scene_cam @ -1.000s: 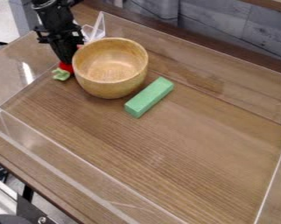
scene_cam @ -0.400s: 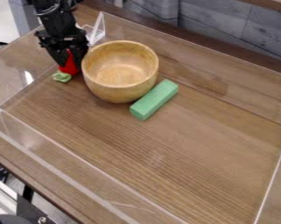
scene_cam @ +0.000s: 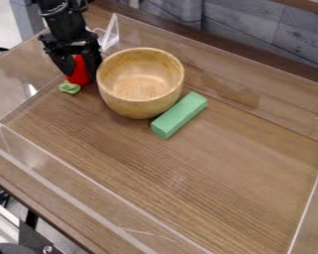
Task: Move the red fruit to the left
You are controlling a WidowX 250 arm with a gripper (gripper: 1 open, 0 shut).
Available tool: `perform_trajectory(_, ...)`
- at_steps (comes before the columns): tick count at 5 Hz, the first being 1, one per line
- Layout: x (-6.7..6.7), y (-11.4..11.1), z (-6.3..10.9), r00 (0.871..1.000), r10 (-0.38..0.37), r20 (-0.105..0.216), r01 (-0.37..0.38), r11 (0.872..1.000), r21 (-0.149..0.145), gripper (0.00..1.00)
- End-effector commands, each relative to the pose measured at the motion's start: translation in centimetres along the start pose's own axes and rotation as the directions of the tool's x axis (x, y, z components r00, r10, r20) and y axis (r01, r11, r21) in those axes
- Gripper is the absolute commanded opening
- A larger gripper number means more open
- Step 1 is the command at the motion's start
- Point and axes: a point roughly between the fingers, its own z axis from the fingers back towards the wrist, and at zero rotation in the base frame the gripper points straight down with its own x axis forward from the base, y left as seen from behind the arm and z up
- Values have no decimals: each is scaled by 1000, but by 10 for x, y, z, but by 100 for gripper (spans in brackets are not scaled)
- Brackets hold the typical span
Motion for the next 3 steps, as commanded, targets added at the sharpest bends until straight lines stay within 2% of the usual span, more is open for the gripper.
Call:
perform_trajectory(1,3,-3,26,997,-11,81,8,999,38,100)
perform_trajectory(3,-12,-7,21,996,6,89,-10,999,42,100)
